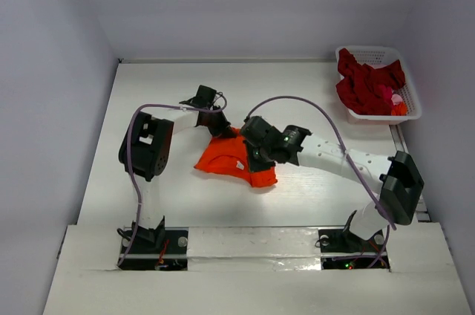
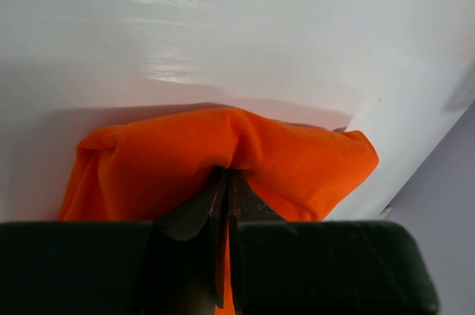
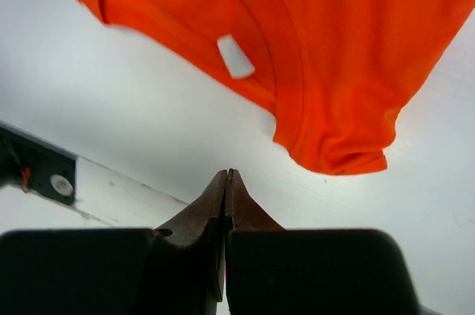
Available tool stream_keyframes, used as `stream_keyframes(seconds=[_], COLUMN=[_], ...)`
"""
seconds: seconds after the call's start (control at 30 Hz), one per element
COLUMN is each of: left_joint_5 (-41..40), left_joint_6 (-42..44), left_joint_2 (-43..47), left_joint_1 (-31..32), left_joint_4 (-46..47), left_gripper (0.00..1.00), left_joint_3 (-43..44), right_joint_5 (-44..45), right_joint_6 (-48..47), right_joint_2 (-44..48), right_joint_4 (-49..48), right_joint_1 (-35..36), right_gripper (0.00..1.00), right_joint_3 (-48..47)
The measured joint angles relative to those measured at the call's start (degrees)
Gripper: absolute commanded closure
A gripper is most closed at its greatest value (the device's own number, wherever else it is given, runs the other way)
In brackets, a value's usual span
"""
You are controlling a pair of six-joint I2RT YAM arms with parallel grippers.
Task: Fold and stack the t-shirts
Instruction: Smooth out wrinkles on the folded tshirt
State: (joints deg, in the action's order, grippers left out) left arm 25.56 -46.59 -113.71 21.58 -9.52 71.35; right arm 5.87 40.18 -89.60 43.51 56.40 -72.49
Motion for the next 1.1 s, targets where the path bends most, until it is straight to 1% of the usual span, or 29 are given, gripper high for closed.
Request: stream_keyframes(seconds=[0.17, 0.3, 0.37, 0.53, 0.73, 0.83, 1.0, 1.1], left_joint_5=[-1.75, -2.12, -2.08, -2.19, -5.11, -6.56, -8.07, -8.24], left_joint_6=[0.52, 0.63, 0.61, 0.66, 2.25, 2.73, 2.69, 2.69], left_joint_2=[1.68, 3.34, 4.52, 7.87, 13.49, 15.67, 14.78, 12.76], left_joint_1=[-0.46, -0.68, -0.7, -0.7, -0.72, -1.07, -2.69, -3.26], left_joint_4=[-2.97, -4.66, -5.09, -6.27, -9.01, -8.52, -7.8, -7.91], left_gripper=[1.0, 1.0, 1.0, 1.0, 1.0, 1.0, 1.0, 1.0], left_joint_3=[0.31, 1.38, 1.81, 2.62, 2.4, 0.02, -5.46, -6.29], right_joint_5=[-0.76, -1.27, -1.22, -2.25, -3.52, -4.2, -6.95, -9.22], right_joint_6=[-2.32, -5.01, -6.36, -8.92, -9.99, -10.03, -9.97, -9.9], right_joint_2=[-1.79, -7.54, -11.52, -18.78, -21.22, -21.88, -24.41, -26.84], right_joint_4=[-0.52, -0.22, -0.17, -0.13, -0.13, -0.33, -0.79, -1.2], right_joint_1=[-5.53, -10.95, -12.2, -12.17, -12.07, -12.09, -12.37, -13.09], right_gripper=[1.0, 1.0, 1.0, 1.0, 1.0, 1.0, 1.0, 1.0], right_joint_3=[-3.32, -5.75, -8.22, -14.38, -18.14, -19.12, -19.58, -19.58])
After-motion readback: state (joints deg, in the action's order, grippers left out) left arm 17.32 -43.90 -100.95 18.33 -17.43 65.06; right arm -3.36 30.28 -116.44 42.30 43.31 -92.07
